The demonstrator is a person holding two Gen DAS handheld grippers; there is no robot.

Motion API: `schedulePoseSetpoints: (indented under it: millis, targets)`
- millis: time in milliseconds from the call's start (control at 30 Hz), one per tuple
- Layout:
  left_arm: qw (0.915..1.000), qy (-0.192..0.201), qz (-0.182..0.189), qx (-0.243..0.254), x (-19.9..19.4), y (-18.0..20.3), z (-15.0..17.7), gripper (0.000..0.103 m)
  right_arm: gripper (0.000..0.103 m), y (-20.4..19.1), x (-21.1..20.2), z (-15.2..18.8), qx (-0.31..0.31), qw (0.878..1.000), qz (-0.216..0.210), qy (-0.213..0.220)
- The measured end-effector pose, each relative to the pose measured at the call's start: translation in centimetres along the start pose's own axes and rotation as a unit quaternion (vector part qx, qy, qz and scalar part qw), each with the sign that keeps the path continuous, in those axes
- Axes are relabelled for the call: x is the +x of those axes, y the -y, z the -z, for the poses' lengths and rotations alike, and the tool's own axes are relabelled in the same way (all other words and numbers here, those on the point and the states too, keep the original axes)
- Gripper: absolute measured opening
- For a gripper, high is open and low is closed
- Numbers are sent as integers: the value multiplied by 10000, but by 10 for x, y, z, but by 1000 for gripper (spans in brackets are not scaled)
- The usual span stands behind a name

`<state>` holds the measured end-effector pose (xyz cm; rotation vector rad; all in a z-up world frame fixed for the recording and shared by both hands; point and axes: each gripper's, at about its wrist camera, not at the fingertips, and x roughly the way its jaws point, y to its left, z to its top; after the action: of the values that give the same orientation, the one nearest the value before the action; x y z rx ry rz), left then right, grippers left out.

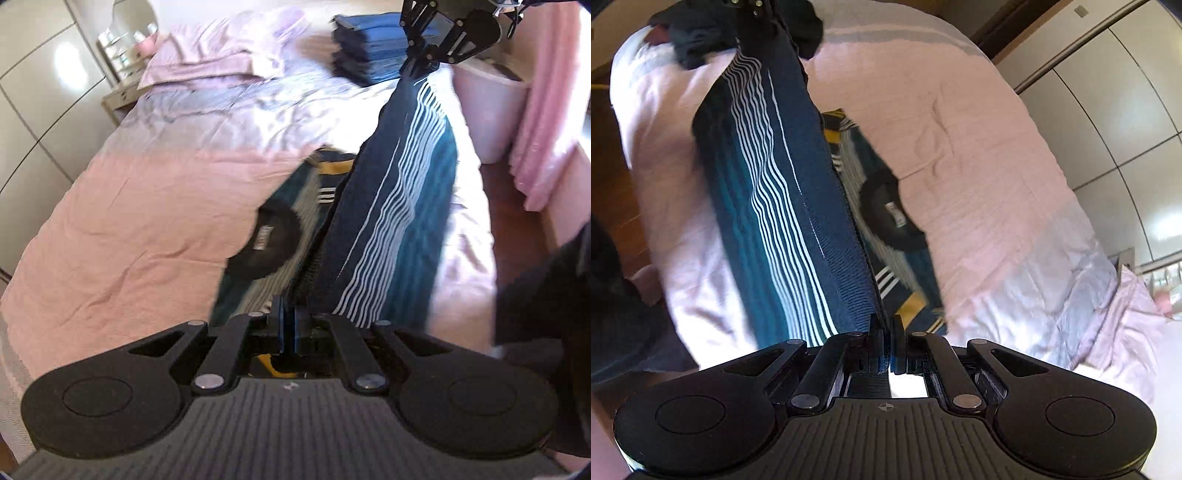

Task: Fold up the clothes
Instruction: 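Lift the hem with both grippers and fold it toward the collar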

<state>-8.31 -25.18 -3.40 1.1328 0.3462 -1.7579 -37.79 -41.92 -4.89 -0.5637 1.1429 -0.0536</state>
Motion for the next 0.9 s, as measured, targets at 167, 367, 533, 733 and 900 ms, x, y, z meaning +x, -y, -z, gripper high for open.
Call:
schedulePoseSetpoints:
  millis: [167, 367, 533, 733, 900]
  targets:
    - [9977, -463, 20, -485, 64, -58, -11, 3, 1, 72, 61, -4, -57, 9985, -545, 83]
    - [9910, -980, 145, -898, 123, -114, -15, 3, 1, 138, 150, -6, -95, 9916, -1283, 94]
    - [9831, -1349, 412, -1166, 175, -142, -6, 3, 1, 169, 213, -7, -30, 9832, -1825, -90]
    - [9762, -1623, 668, -1275, 229, -155, 16, 4, 1, 182, 270, -1, 378, 9761, -2119, -308]
    - [9682, -1816, 530, -1640, 272, -167, 40, 14, 1, 177, 309, 4, 583, 9758, -2064, -419]
